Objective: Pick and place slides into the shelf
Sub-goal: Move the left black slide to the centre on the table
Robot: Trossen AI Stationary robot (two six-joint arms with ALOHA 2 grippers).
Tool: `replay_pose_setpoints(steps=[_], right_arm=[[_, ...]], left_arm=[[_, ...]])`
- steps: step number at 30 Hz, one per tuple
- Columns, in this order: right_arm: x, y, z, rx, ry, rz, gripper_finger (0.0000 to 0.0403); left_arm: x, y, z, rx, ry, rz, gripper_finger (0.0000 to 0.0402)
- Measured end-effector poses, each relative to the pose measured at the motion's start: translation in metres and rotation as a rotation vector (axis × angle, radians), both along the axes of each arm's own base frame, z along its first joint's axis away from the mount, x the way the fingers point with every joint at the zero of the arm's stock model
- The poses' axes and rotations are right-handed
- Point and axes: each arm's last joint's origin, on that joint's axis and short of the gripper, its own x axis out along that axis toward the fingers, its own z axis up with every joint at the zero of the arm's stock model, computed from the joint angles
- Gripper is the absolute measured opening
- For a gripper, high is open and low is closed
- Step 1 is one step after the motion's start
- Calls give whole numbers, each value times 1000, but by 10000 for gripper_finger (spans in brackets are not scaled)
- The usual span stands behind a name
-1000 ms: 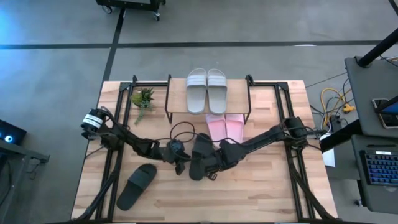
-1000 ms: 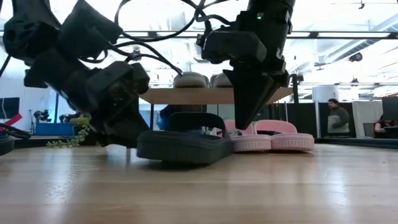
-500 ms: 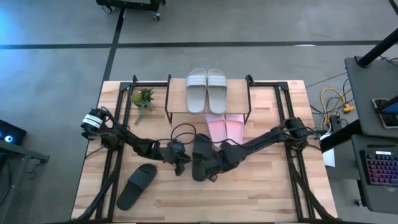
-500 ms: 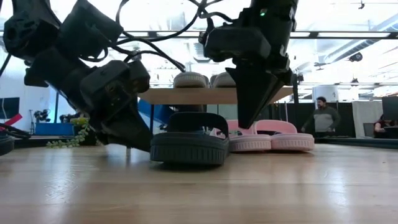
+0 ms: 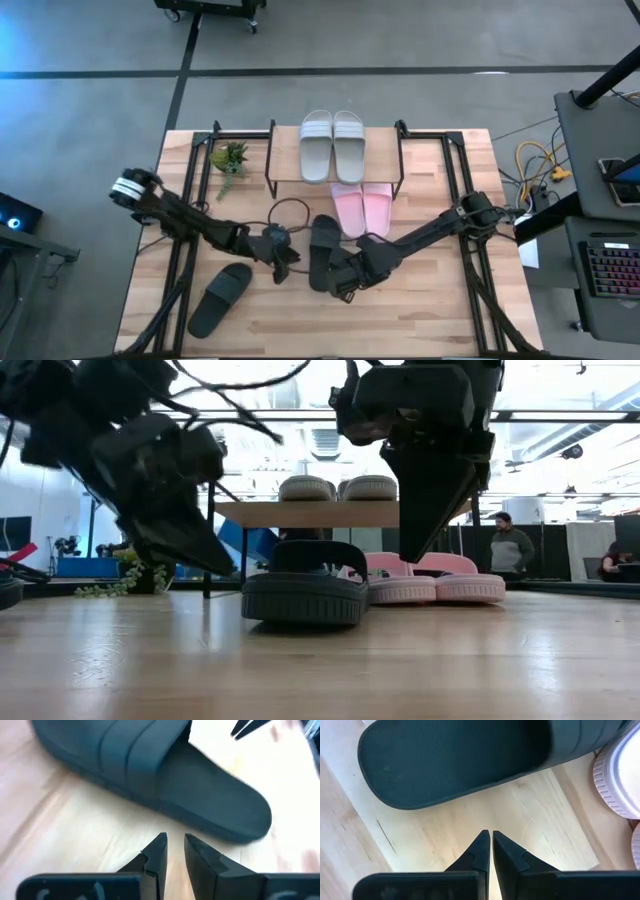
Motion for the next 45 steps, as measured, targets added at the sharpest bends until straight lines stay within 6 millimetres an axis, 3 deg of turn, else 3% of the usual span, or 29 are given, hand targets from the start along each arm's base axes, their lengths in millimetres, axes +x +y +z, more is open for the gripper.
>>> replay_pose_setpoints(steps=[5, 11, 18, 24, 27, 32, 40, 45], right_arm=[[0, 0, 0, -3, -3, 4, 13], [0, 0, 1, -32, -13, 14, 13], [1, -1, 1, -65, -18, 47, 13], [1, -1, 1, -76, -20, 58, 13], [1, -2, 1, -94, -28, 54, 13], [1, -2, 1, -104, -32, 53, 13], [2, -3, 1, -119, -37, 53, 13], [2, -3, 1, -119, -37, 54, 13]], left_arm=[[-28, -5, 23, 19, 100, -27, 51], [-75, -15, 43, -84, 240, -2, 51], [-111, -43, 71, -276, 264, -53, 51], [-130, -72, 90, -398, 430, -173, 51], [-142, -82, 86, -355, 572, -177, 51], [-160, -88, 65, -205, 810, -20, 51], [-153, -102, 41, -130, 851, 45, 51], [-145, -106, 33, -111, 776, 80, 51]])
